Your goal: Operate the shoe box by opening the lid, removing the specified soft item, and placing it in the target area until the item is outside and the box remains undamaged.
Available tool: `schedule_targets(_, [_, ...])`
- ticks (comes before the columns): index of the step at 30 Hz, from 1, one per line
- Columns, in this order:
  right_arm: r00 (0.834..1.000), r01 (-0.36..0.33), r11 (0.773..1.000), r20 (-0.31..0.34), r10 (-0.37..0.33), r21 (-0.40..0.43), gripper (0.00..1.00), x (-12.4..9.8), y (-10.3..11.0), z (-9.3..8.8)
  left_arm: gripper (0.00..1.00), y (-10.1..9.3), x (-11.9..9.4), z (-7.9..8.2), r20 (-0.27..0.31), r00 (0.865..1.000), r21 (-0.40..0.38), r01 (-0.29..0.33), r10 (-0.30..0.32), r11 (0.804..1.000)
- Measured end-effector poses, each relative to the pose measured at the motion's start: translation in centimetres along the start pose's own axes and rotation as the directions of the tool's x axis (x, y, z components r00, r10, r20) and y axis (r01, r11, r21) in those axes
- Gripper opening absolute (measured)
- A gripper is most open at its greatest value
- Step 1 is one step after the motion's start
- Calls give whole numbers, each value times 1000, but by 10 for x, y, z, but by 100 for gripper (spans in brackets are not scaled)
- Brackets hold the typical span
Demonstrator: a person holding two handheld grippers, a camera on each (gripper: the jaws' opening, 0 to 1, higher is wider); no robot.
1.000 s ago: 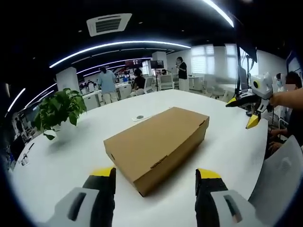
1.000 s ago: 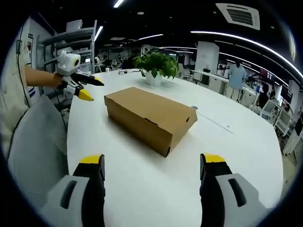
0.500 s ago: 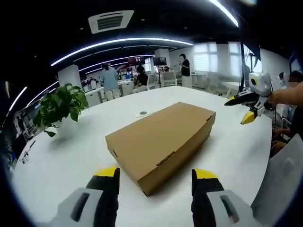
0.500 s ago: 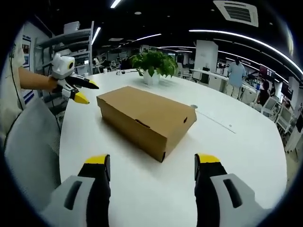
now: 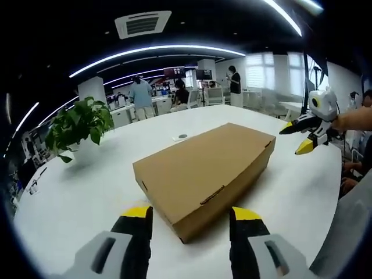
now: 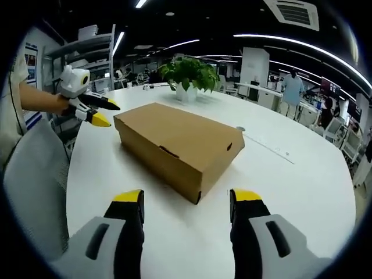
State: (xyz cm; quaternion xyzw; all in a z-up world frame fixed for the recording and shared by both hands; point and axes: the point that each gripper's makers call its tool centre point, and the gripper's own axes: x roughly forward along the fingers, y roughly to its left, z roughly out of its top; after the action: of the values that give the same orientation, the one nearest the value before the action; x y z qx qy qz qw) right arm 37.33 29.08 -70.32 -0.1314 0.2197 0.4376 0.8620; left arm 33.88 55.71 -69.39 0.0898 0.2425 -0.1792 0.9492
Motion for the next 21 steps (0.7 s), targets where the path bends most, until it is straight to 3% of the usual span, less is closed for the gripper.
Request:
schedule_targets(15, [999,-1,1000,39,1,5,38,32,-13,15,41,5,13,6,13,1000,-7,-17,17,1000])
schedule_targets(21, [999,-6,1000,41,6,4,34,44,-12,16,42,4,16,5,16,1000,12,-18,17,1000])
